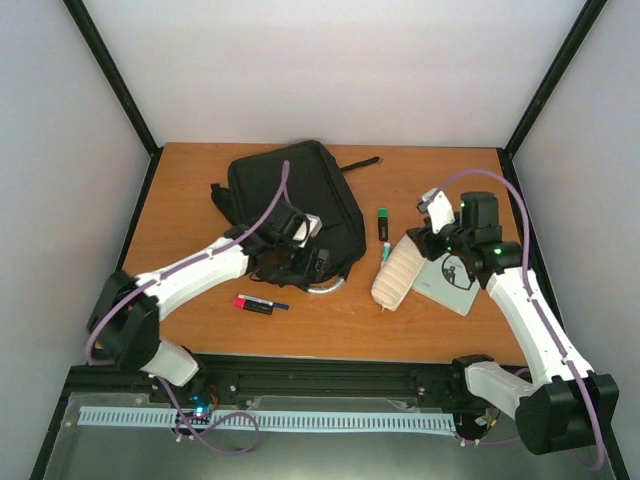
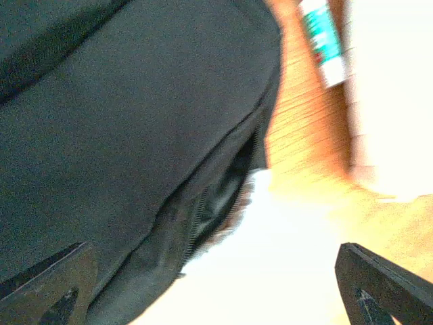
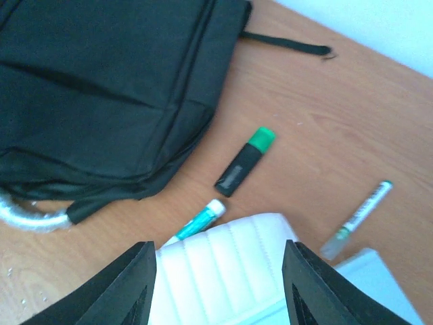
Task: Pack the student bag
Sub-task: Adjust the book at the center of the board.
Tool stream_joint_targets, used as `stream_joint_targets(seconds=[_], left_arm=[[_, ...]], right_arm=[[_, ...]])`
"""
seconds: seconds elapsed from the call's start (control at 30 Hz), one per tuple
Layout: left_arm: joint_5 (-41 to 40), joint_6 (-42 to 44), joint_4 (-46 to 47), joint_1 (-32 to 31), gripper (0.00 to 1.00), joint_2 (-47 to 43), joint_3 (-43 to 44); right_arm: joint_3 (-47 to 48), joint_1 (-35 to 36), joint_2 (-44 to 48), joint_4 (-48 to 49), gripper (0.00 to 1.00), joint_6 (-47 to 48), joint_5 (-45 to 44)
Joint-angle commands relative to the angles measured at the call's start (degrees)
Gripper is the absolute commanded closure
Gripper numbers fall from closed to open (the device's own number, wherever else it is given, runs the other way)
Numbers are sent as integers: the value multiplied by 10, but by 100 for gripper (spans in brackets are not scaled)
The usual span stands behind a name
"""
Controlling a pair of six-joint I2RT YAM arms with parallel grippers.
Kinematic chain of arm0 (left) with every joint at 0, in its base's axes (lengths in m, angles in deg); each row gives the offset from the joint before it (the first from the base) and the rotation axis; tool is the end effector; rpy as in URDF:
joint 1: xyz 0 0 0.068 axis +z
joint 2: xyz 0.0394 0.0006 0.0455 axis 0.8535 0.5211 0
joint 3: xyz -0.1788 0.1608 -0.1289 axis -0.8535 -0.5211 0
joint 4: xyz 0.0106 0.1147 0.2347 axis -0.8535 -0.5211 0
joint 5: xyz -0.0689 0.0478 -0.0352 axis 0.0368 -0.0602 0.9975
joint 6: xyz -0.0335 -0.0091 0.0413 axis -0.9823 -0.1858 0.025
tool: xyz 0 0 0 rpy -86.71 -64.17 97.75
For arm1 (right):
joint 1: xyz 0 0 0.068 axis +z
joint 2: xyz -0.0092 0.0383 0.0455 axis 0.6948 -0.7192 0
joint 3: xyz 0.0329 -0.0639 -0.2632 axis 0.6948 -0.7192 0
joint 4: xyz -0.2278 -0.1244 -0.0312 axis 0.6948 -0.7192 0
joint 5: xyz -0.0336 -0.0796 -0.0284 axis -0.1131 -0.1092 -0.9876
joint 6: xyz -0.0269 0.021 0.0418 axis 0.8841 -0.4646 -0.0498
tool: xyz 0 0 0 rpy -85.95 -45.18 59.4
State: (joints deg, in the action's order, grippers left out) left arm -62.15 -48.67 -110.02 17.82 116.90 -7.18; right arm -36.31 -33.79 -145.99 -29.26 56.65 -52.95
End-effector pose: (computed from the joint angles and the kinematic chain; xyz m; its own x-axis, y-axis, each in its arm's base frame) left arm 0.2343 -0.2079 0.2294 -0.8360 0.2924 -0.4644 0.4488 0.8513 -0.2720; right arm 0.2176 0.0508 0.2943 -0.4578 -0.4197 -0.7838 -0.6047 0.7933 -0.0716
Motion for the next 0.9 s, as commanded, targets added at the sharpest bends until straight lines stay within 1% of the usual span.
stream_joint_targets(seconds=[0.0, 0.07, 0.17, 0.27, 0.33, 0.4, 0.47, 0.53, 0.6, 0.67, 0.7, 0.73, 0.8, 0.87], left_arm=[[56, -19, -6, -1, 0, -71, 12], [44, -30, -21, -1, 0, -84, 26], [34, -16, -19, -2, 0, -90, 41], [29, -19, 29, -3, 0, -101, 41], [48, -19, 73, -7, 0, -105, 37], [53, -19, 108, -21, 0, -109, 37], [45, -25, 122, -39, 0, -99, 48], [-5, -42, 109, -54, 0, -66, 74], [-40, -58, 59, -63, 0, -8, 122], [-60, -42, -19, -66, 0, 67, 213], [-74, -27, -43, -71, 0, 100, 247], [-92, -14, -47, -79, 0, 126, 268], [-97, 1, -18, -90, 0, 155, 283], [-99, -15, 9, -93, 0, 178, 302]], right_arm=[[45, -47, -2, -43, 48, -28, 22], [54, -68, 4, -56, 47, -28, 20], [59, -93, 17, -72, 46, -26, 13], [55, -114, 26, -84, 45, -24, -2], [51, -136, 25, -91, 45, -20, -3], [48, -164, 16, -99, 45, -11, 6], [45, -199, 8, -107, 44, 0, 22], [37, -238, 1, -109, 44, 10, 36], [32, -267, -9, -114, 44, 22, 50], [30, -293, -27, -123, 44, 36, 59], [29, -306, -36, -126, 44, 43, 62], [27, -319, -44, -127, 44, 50, 62], [24, -345, -59, -127, 44, 63, 59], [22, -377, -72, -127, 44, 75, 60]])
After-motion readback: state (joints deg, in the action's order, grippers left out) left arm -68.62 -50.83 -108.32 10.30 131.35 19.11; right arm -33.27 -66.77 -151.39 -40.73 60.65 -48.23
